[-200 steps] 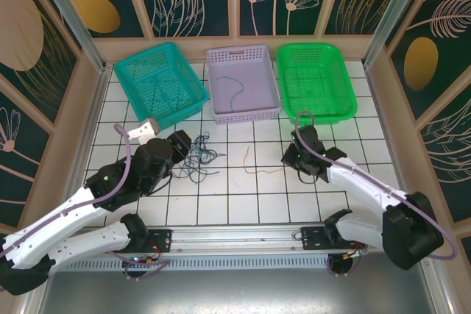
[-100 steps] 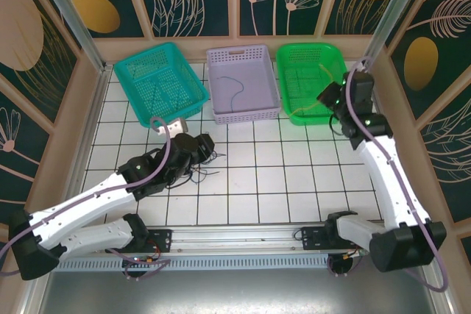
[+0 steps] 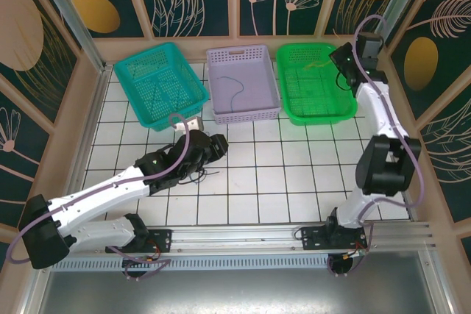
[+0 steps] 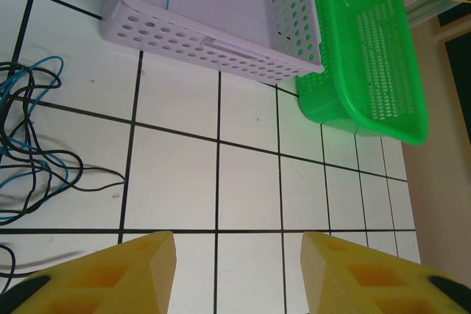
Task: Untangle the cables
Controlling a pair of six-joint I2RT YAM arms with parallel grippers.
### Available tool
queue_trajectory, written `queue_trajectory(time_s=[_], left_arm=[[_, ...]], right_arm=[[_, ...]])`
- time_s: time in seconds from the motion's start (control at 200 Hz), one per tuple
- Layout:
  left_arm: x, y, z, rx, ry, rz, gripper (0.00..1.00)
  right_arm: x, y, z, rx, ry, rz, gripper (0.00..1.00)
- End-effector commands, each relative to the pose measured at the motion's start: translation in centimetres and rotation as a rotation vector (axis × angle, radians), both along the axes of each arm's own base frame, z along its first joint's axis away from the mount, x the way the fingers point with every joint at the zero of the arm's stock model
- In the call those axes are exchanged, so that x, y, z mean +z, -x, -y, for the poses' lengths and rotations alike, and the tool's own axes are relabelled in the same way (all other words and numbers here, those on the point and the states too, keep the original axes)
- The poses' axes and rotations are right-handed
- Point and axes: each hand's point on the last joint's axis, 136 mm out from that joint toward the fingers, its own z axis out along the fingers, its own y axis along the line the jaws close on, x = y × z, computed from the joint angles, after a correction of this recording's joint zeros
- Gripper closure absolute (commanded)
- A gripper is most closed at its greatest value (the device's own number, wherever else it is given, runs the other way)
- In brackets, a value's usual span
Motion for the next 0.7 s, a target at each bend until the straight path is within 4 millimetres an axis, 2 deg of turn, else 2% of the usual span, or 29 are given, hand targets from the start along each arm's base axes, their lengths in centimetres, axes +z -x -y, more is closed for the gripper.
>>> queue_trajectory(time_s=[0.0,0.045,0.135,0.185,0.27,0.435,0.54,0.626,0.696], left_arm=[[0.5,-0.2,0.5,-0.012,0.018,0.022,0.51],[0.3,-0.2,0.5,-0.011,0.020,0.017,0.51],[-0.3,-0.1,0.3,-0.006,0.015,0.005,0.51],[-0.7,0.0,0.3,-0.004,0.012,-0.004,0.51],[-1.1,0.1,0.2,-0.002,0.011,-0.015,0.50],[-1.8,0.3,-0.4,0.016,-0.018,-0.039,0.48],[-2.9,0.6,-1.6,0.055,-0.050,-0.071,0.47],[-4.0,1.1,-3.2,0.106,-0.090,-0.109,0.43],[-4.7,1.4,-4.8,0.146,-0.122,-0.134,0.39]], right_arm=[[-1.9,-2.5,-0.4,0.011,-0.095,-0.015,1.00],[-4.0,-2.5,-0.9,0.033,-0.129,-0.070,0.99],[-7.6,-0.9,-2.0,0.067,-0.183,-0.186,0.67],[-8.3,0.8,-2.2,0.062,-0.198,-0.215,0.54],[-7.4,3.6,-2.0,0.038,-0.195,-0.202,0.40],[-2.6,8.1,-1.2,-0.009,-0.147,-0.135,0.38],[0.3,11.0,-0.8,-0.036,-0.117,-0.075,0.42],[1.5,13.3,-2.0,-0.015,-0.099,-0.034,0.43],[1.0,15.2,-4.0,0.036,-0.072,-0.035,0.44]])
